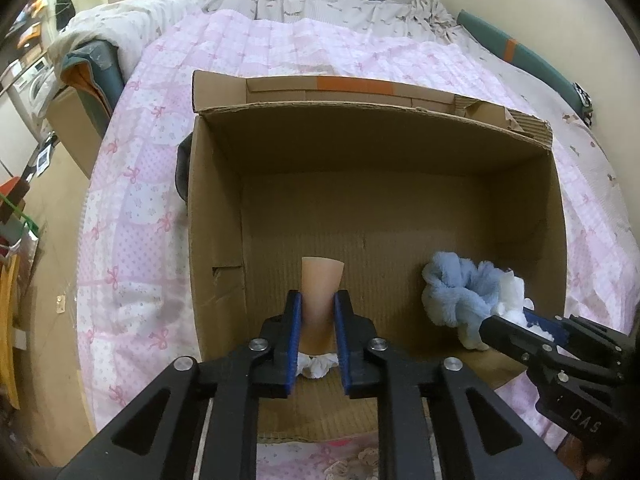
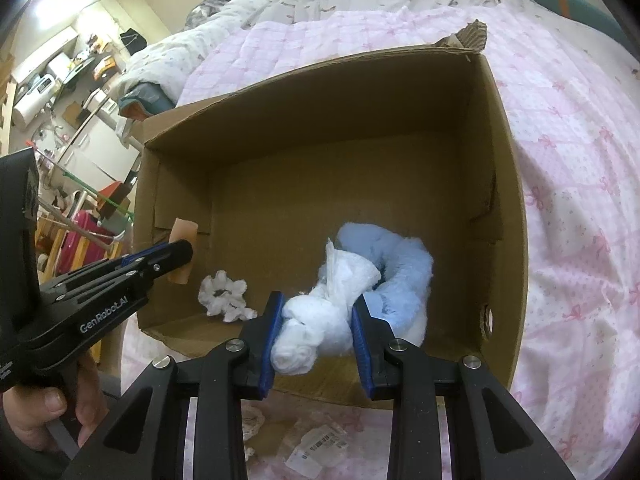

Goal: Organize soft objects
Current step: 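Open the left tool dropping the tan cylinder while the right tool drops the white sock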

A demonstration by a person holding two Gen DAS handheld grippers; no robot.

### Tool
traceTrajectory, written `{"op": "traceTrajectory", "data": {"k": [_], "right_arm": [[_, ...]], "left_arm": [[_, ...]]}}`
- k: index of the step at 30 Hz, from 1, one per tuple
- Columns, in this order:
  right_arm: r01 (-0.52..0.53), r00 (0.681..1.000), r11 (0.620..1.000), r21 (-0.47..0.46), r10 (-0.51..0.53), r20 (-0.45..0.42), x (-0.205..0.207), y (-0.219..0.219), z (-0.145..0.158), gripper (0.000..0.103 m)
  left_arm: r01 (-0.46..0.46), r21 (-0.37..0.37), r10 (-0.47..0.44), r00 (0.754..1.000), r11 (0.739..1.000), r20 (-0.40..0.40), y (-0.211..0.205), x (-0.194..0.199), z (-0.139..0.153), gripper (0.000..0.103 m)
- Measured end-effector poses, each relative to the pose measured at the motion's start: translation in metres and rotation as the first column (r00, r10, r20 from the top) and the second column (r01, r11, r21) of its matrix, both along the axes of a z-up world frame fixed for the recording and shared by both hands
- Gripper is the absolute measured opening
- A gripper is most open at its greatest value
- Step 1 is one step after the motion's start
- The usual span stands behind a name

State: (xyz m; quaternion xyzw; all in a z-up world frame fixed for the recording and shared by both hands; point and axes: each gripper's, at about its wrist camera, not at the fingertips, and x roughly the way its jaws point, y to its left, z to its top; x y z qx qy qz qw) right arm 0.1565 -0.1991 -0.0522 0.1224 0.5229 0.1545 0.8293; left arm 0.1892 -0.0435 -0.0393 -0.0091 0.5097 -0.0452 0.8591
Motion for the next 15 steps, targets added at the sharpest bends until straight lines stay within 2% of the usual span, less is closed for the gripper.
{"op": "traceTrajectory", "data": {"k": [4,7,11,12,15], "right_arm": [[0.004,1.0,1.0,0.0,-0.004,0.001,-0.001,-0.001,0.0,0.033],[0.006,1.0,1.0,0.004,-0.006,-0.001,-0.001,-0.001,0.0,0.033],[0.012,1.0,1.0,0.011,-0.012,0.002,-0.001,-0.003,0.0,0.033],[0.015,1.0,1.0,0.012,-0.015,0.005,-0.002,-0.004,0.001,0.033],[0.026,1.0,0.999,0.025,-0.026,0.002,-0.001,-0.007,0.0,0.033]], "left_arm": [[-0.002,-0.012,0.002,1.0,1.0,-0.008,0.001,0.002,0.0,0.017],[-0.008,-0.009,0.008,1.0,1.0,-0.002,0.002,0.002,0.003,0.026],[-0.023,0.002,0.023,0.999,1.0,0.022,0.003,0.0,0.008,0.056],[-0.026,0.003,0.026,0.999,1.0,0.029,0.004,0.0,0.01,0.061],[-0.038,-0.017,0.039,0.998,0.999,0.041,0.008,0.0,0.014,0.062]]}}
